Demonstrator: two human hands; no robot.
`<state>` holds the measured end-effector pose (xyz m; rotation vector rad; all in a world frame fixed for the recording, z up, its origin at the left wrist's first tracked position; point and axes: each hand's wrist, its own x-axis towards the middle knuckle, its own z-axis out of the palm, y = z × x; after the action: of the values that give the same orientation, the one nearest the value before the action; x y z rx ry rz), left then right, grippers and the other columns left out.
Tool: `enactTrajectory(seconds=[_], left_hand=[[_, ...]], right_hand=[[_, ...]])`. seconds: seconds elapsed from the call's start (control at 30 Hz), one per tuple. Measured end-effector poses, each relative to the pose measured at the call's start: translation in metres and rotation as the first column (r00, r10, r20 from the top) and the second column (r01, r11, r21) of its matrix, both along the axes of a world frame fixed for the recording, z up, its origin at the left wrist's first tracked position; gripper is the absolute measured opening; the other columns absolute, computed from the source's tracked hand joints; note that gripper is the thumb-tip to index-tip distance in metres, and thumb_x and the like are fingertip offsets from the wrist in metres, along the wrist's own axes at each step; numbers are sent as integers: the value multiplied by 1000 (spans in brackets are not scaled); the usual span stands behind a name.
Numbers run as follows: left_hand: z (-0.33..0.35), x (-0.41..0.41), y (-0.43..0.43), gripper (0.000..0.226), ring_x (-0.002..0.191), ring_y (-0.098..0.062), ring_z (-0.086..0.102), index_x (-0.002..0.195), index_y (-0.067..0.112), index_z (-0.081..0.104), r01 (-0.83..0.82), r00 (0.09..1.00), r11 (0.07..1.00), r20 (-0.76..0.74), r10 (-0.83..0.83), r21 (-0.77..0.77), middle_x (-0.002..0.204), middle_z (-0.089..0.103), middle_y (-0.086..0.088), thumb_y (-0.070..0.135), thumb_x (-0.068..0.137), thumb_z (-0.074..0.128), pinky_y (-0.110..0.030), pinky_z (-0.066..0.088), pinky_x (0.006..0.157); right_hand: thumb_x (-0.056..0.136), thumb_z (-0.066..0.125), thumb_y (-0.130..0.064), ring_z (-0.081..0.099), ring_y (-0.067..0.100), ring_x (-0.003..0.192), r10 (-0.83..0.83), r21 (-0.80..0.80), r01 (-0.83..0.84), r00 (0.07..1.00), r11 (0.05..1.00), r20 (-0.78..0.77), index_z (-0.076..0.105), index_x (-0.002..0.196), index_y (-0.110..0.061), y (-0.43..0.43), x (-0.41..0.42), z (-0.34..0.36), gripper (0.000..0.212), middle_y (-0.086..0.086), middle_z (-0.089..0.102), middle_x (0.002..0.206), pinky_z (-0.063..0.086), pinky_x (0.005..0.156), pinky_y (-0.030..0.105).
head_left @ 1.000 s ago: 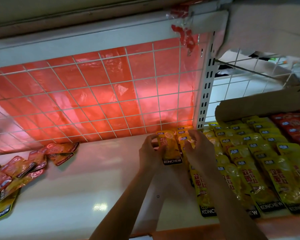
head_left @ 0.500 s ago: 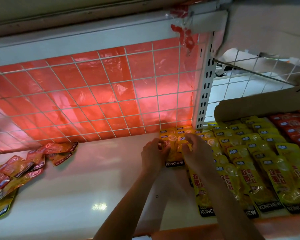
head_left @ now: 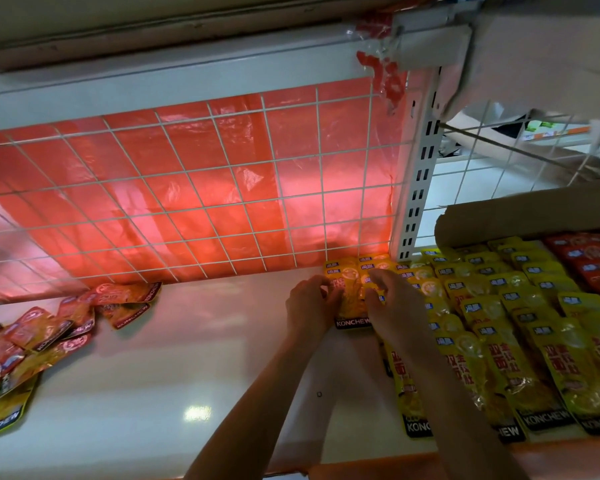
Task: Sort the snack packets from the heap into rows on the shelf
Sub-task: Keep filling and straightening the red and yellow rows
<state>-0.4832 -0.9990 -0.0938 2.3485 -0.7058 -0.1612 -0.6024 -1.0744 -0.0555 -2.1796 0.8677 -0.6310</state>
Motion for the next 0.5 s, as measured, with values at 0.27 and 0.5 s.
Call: enactTrajectory(seconds=[0.27, 0.5], left_hand=[[8, 23, 59, 35, 109, -19, 58, 123, 24, 62, -76, 964, 995, 262, 57, 63, 124, 63, 0, 43, 95, 51, -30, 45, 93], [15, 63, 143, 41, 123, -23, 44, 132, 22, 54, -272, 920, 945, 335, 201, 180, 136, 53, -3, 39, 94, 52, -33, 39, 99]], right_hand=[[90, 55, -12, 53, 25, 119, 161, -119, -175, 980, 977, -120, 57, 127, -11, 41, 58, -6, 37, 9, 60, 128, 31, 101, 28], [90, 54, -15, 49, 22, 123, 339, -148, -357, 931, 922, -137, 54, 131, -16, 114, 123, -17, 41, 3, 56, 134, 30, 104, 26]])
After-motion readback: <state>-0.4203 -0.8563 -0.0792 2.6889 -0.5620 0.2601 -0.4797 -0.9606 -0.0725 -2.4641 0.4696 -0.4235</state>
